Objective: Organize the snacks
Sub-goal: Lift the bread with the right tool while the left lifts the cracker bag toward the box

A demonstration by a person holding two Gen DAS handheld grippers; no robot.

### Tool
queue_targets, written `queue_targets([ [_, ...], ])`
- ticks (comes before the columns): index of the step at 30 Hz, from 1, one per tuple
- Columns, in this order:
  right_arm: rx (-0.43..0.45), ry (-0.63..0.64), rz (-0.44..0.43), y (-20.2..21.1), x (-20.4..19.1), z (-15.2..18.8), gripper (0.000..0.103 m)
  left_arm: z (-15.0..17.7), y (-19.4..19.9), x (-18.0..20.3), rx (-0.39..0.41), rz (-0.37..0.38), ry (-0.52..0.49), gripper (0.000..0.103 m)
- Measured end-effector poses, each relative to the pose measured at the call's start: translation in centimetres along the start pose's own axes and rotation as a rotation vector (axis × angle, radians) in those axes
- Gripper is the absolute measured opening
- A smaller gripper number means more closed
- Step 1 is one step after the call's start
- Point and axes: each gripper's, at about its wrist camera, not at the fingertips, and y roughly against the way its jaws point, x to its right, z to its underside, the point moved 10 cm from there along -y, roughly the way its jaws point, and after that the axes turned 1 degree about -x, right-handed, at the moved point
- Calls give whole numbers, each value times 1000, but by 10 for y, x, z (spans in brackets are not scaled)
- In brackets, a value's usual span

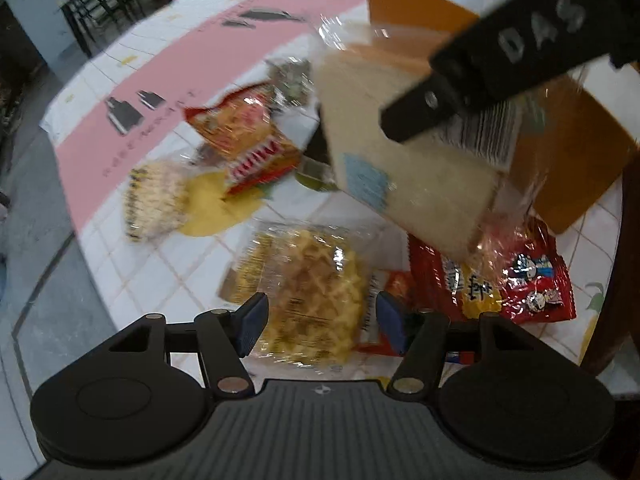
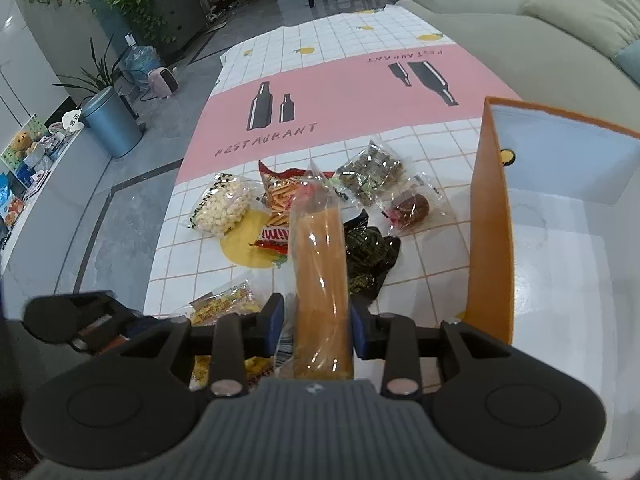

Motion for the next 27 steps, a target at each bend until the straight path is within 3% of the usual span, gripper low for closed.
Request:
queue_targets([
  [4,-7,-5,1,0,2,1,34,-1,-13,0,-12,-16,0,87],
  [10,-8,-17,-1,0,5,0,34,-4,-24,-7,-27,-31,-6,87],
  [17,1,7,29,3,6,1,34,-6,-21,-12,-24,-99,-45,62],
  [19,5,10,38,5,6,1,32,-5,-16,-14,-18,-145,-71,48],
  [22,15,-7,35,9,8,2,27,-6,-5,-19,13,-195,-67,35],
  [27,50,-36,29,19,8,3,23,-11,22,-36,76,-201,51,29],
])
